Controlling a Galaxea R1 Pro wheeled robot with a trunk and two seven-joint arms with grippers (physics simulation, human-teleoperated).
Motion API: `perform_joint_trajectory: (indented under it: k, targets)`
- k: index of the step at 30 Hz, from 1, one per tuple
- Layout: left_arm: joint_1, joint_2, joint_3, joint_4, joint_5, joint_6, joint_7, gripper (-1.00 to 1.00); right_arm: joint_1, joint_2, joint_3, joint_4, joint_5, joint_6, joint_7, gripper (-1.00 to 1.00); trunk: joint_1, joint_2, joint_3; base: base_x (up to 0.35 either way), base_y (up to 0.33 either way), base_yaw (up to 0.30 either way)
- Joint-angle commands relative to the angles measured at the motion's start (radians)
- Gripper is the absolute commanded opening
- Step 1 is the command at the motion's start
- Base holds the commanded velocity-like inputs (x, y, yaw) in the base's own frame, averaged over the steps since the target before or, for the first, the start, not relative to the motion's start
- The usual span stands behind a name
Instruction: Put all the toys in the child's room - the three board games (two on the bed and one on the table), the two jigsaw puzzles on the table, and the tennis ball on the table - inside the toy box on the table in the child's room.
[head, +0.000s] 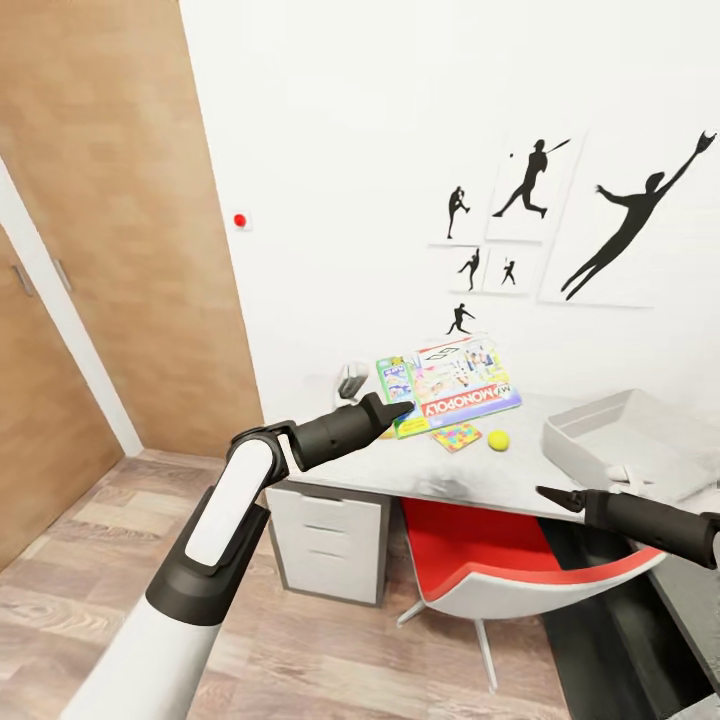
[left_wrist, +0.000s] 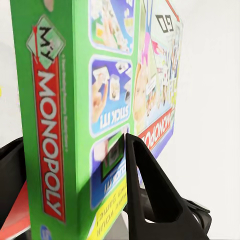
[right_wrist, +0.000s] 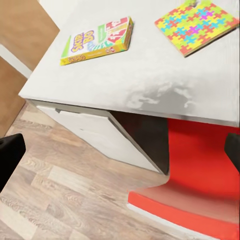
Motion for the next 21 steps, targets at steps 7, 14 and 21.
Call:
perform_joint_trajectory:
  k: [7, 14, 21]
  targets:
    - [-0.001, 0.0, 0.0, -0.001, 0.009, 0.0, 0.011, -1.0, -0.002, -0.002, -0.001, 0.0, -0.005, 0.007, -0.001, 1.0, 0.001, -0.002, 0.007, 0.0, 0.0, -0.192]
    - [-0.001, 0.0, -0.001, -0.001, 0.009, 0.001, 0.013, -1.0, -0.001, 0.0, -0.001, 0.0, -0.005, 0.007, -0.001, 1.0, 0.001, -0.002, 0.011, 0.064, 0.0, -0.083]
    - [-0.001, 0.001, -0.001, -0.001, 0.009, 0.002, 0.013, -1.0, -0.001, 0.002, -0.001, 0.0, -0.012, 0.007, -0.001, 1.0, 0.001, -0.002, 0.011, 0.268, 0.0, -0.017]
